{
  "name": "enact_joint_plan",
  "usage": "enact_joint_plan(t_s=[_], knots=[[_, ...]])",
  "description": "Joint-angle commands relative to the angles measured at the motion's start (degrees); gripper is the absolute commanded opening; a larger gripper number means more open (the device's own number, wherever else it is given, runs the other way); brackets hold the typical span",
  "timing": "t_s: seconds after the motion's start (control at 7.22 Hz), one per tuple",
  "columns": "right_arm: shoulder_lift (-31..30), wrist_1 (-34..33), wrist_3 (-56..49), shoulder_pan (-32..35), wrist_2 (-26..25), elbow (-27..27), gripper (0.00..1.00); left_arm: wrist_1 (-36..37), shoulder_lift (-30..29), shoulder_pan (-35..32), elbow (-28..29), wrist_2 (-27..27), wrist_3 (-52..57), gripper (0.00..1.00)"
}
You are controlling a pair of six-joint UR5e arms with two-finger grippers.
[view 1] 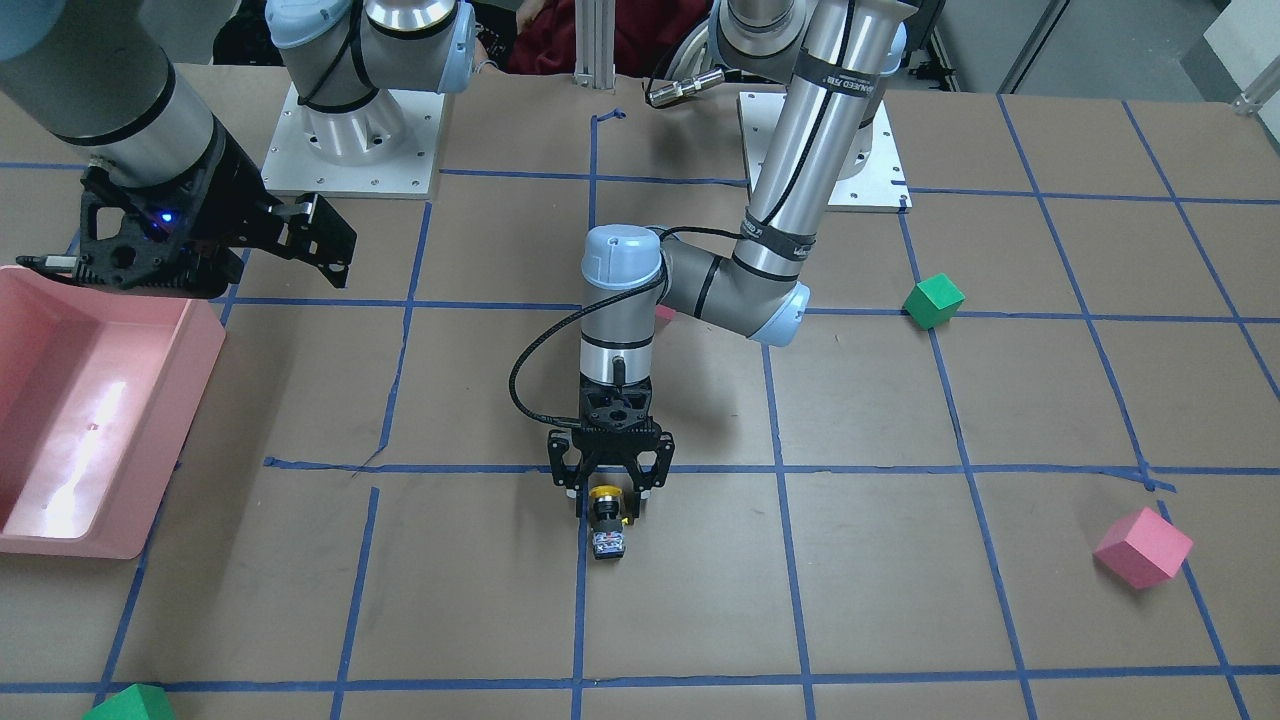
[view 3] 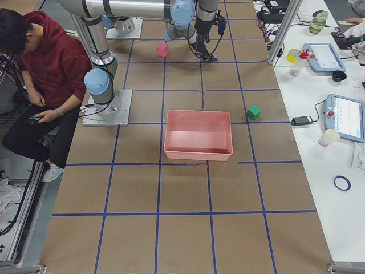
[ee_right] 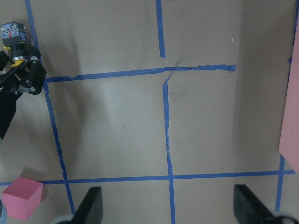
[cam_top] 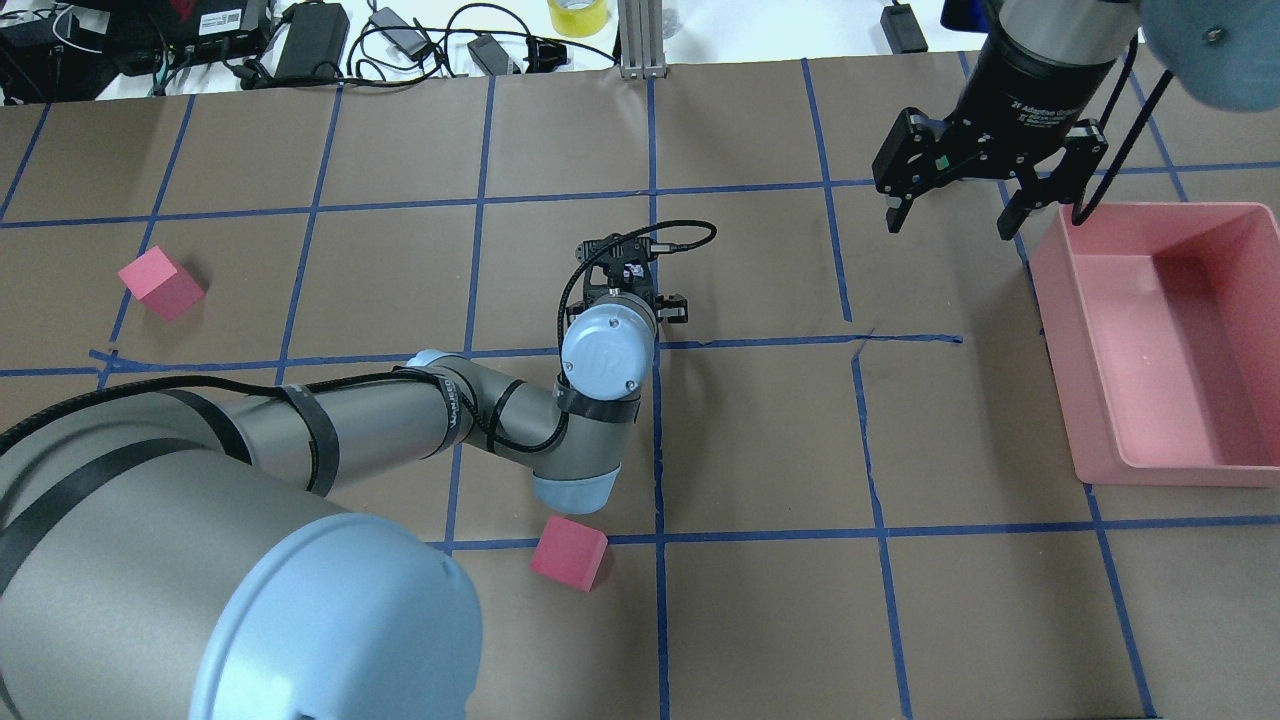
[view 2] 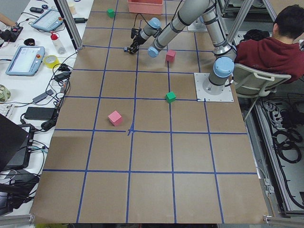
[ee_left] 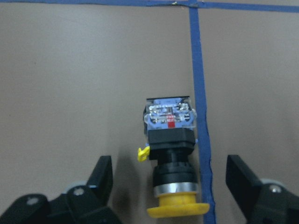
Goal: Align button upright
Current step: 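Lift the button with the left gripper and rotate it cap-up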
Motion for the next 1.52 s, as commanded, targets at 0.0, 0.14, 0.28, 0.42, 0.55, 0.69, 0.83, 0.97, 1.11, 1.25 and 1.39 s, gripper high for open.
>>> enact_joint_plan(t_s=[0.0, 0.14, 0.28, 0.42, 0.55, 0.69, 0.83, 0.97, 1.11, 1.25, 1.39], knots=[[0.1, -0.6, -0.2, 1.5, -2.5, 0.4, 1.0, -0.1, 0.3, 0.0, -0.1, -0.4, 0.2, 0.17], [0.2, -0.6, -0.3, 2.5, -6.4, 0.7, 1.0, -0.6, 0.9, 0.0, 0.3, -0.6, 1.4, 0.06], [0.2, -0.6, 0.0, 2.7, -6.0, 0.7, 1.0, -3.0, 1.8, 0.0, 1.1, -0.7, 1.4, 0.0], [0.2, -0.7, -0.3, 2.7, -6.7, 0.8, 1.0, -10.4, 3.7, 0.0, 5.1, -0.7, 1.6, 0.0], [0.6, -3.7, -0.9, 2.7, -8.5, 1.0, 1.0, -23.5, 5.9, 0.0, 11.7, -0.6, 1.5, 0.0], [0.8, -4.6, -1.2, 2.4, -9.8, 1.1, 1.0, -38.3, 7.6, 0.2, 17.3, -4.2, 0.8, 0.0], [0.8, -4.3, -1.2, 2.0, -9.7, 0.9, 1.0, -49.7, 8.2, 1.0, 20.0, -8.6, 1.5, 0.0], [0.8, -4.7, -1.0, 1.9, -9.9, 1.0, 1.0, -53.3, 8.0, 1.4, 21.0, -9.9, 0.9, 0.0], [0.8, -4.3, -1.0, 1.7, -9.4, 0.9, 1.0, -58.4, 7.3, 1.7, 21.7, -12.4, -2.8, 0.04], [0.2, -3.9, -0.3, 2.4, -9.0, 1.0, 1.0, -69.4, 7.5, 3.6, 23.7, -15.3, -5.8, 0.04], [0.1, -3.4, -0.2, 2.4, -8.8, 1.0, 1.0, -75.3, 6.5, 4.7, 26.6, -19.9, -11.6, 0.03]])
